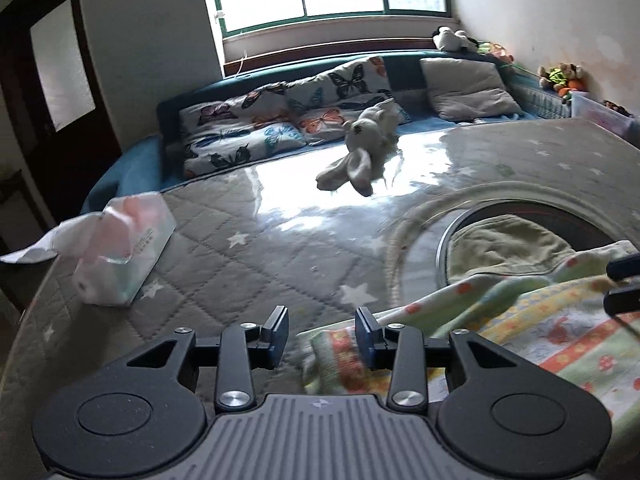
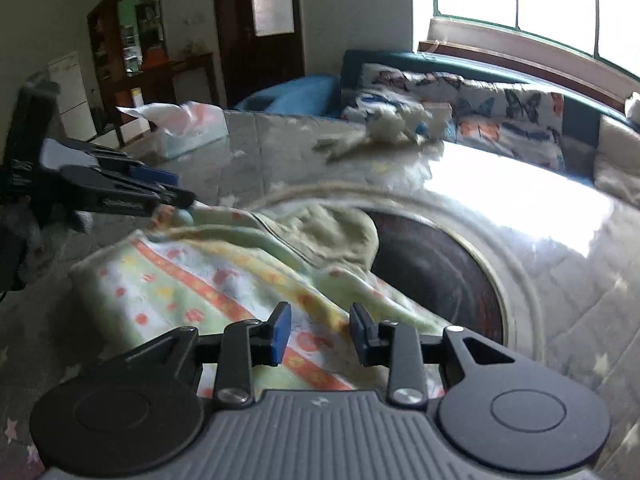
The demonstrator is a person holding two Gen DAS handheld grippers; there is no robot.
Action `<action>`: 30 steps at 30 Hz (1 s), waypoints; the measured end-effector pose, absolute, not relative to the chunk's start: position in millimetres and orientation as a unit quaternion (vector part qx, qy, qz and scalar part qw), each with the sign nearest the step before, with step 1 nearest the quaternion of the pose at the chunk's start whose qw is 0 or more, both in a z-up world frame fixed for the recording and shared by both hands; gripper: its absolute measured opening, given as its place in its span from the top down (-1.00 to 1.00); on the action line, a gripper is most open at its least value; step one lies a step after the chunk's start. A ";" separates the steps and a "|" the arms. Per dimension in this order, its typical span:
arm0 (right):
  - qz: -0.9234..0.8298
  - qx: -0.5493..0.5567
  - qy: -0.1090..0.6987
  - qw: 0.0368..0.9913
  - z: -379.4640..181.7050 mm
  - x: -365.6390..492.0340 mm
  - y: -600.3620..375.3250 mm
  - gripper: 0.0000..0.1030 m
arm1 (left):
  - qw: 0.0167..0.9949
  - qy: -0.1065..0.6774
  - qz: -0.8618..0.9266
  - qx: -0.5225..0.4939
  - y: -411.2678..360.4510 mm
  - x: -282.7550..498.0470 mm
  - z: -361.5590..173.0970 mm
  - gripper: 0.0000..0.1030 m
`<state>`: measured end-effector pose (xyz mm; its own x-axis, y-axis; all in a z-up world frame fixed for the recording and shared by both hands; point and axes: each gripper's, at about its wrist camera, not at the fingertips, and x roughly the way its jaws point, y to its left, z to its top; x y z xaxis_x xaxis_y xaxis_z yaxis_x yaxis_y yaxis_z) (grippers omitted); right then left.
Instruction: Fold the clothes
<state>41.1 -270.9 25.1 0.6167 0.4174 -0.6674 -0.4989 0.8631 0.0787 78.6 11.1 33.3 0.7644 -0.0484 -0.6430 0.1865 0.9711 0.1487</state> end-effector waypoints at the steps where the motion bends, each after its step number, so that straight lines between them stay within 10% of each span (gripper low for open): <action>1: 0.248 -0.049 0.361 0.898 21.6 45.5 -274.1 0.39 | 0.933 0.339 -0.061 0.101 12.5 79.1 32.3 0.20; 30: 0.299 -0.082 0.344 0.886 30.0 60.1 -235.0 0.40 | 0.912 0.366 -0.158 0.093 -51.8 92.1 22.1 0.41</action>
